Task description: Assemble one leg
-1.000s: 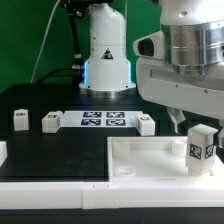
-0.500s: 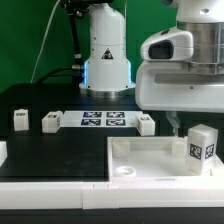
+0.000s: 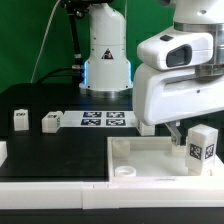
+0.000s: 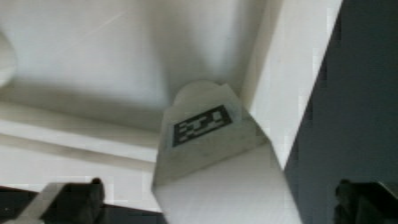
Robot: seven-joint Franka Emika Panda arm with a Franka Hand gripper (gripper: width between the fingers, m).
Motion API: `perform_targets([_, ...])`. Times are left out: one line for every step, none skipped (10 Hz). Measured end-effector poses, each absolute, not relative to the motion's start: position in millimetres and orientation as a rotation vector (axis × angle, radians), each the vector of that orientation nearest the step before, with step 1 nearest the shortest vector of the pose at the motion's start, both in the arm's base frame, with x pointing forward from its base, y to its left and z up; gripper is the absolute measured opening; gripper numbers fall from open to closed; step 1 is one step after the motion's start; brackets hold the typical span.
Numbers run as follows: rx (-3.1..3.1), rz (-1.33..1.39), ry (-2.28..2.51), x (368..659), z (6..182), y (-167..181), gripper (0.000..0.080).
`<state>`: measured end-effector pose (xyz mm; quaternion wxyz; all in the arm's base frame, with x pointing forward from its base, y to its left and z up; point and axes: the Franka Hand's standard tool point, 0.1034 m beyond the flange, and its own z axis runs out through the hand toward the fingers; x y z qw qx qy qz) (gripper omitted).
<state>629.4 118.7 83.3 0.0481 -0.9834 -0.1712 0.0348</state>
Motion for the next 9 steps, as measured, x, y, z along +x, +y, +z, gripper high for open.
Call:
perform_targets([-2.979, 0.1, -0.616, 629.7, 83.3, 117.7, 0.0649])
perform_targets([-2.969, 0.098, -0.657, 629.8, 83.3, 117.3, 0.0649])
perform_targets([-2.977, 0.1, -0.618, 629.7, 83.3, 117.5, 0.0527])
perform_targets([-2.988, 0.102, -0.568, 629.8, 83.3, 117.4, 0.0389])
perform_targets([-2.987, 0.102, -0.575, 629.8, 83.3, 117.1, 0.0291])
perform_targets([-3.008, 0.112, -0.414, 629.4, 83.1, 116.8, 0.0291])
perform_targets([-3.035, 0.139, -0.116, 628.4, 82.7, 113.2, 0.0291])
perform_targets([-3.035, 0.149, 0.137, 629.0, 82.8, 111.9, 0.0291])
perform_targets([-3.005, 0.162, 0.39, 628.9, 82.0, 111.0, 0.0291])
